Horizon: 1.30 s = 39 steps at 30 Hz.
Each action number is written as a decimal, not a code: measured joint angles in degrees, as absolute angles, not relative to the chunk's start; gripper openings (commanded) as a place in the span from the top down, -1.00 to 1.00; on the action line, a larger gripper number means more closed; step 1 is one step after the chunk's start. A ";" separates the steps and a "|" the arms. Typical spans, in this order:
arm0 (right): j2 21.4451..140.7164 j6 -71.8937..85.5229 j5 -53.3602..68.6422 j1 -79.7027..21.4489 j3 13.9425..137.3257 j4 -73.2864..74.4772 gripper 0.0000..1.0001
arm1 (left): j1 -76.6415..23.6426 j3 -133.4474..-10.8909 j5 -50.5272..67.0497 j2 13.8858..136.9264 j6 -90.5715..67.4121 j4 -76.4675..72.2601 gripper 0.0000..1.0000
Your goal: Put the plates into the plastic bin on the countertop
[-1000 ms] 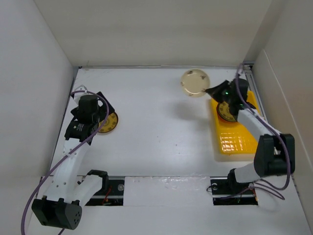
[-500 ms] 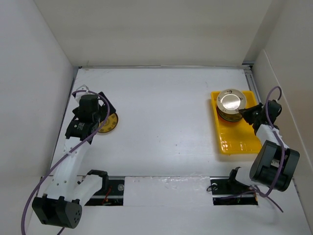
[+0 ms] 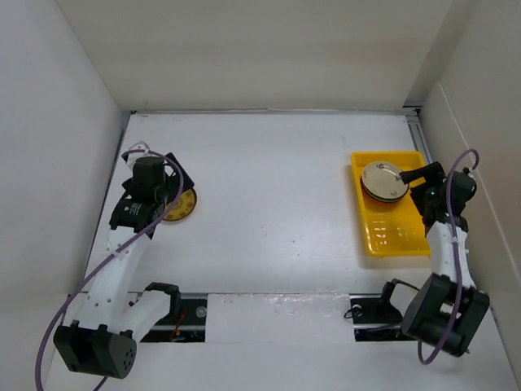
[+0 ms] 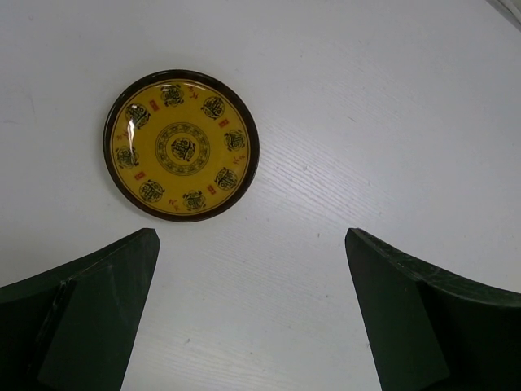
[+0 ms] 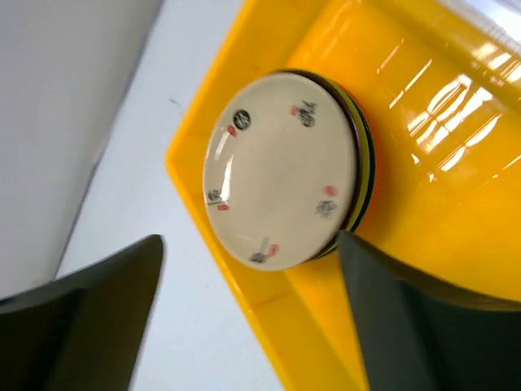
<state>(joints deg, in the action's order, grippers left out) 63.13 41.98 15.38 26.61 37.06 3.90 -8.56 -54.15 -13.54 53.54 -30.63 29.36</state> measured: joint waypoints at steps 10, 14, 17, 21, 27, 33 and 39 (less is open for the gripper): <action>53.12 40.12 13.08 9.26 43.75 6.98 -1.00 | -8.56 -54.15 -15.22 53.93 -30.98 29.39 -0.99; 65.63 40.32 11.77 -16.80 47.86 2.79 -0.97 | -7.29 -55.00 -16.71 56.84 -31.77 29.93 -0.99; 81.62 41.06 11.11 -32.42 56.77 -0.56 -0.95 | -4.49 -55.13 -18.33 58.46 -32.99 30.68 -0.99; 103.35 44.49 13.15 -43.38 72.49 -5.82 -0.86 | 0.69 -55.46 -22.65 57.84 -35.70 32.71 -0.99; 129.29 50.65 15.79 -48.21 93.80 -8.38 -0.68 | 3.29 -56.51 -30.72 54.02 -40.56 36.42 -0.99; 143.26 56.71 18.61 -48.64 108.27 -9.61 -0.37 | 3.36 -56.90 -32.14 51.20 -41.43 36.86 -0.99; 152.09 60.77 20.34 -49.15 120.05 -8.45 0.15 | 3.36 -56.90 -31.00 51.29 -40.99 36.64 -0.99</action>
